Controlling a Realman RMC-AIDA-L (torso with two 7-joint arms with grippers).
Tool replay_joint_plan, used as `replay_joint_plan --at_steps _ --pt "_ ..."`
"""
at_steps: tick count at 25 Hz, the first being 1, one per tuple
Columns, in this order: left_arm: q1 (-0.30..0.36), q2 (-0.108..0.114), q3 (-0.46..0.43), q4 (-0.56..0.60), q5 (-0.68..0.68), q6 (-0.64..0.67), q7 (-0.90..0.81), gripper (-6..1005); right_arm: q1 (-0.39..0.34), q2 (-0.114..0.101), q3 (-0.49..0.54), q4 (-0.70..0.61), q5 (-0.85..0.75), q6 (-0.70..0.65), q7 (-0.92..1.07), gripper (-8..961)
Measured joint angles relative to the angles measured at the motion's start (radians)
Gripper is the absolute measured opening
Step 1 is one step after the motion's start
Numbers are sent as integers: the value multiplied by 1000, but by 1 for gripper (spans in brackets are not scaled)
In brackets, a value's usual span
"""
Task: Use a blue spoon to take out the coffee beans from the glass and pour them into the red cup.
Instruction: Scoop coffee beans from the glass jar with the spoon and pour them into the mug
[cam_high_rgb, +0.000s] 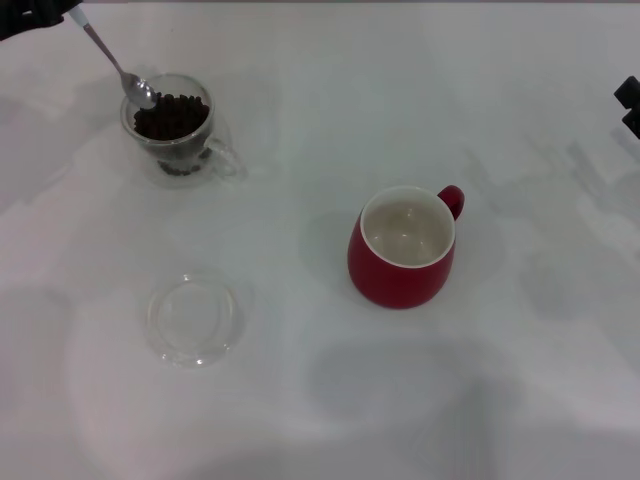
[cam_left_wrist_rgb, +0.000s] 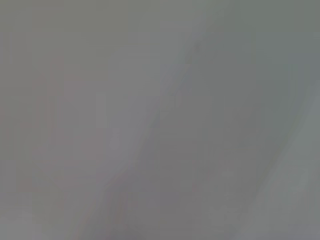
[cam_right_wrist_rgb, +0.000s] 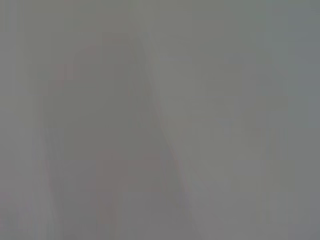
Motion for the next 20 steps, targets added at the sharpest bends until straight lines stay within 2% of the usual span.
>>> replay_joint_plan --at_steps 9,20 --pt "-74 -37 1 19 122 -134 2 126 -3 1 1 -8 0 37 -4 755" --pt "-84 -54 0 80 125 -231 29 126 -3 1 9 -13 6 44 -4 755"
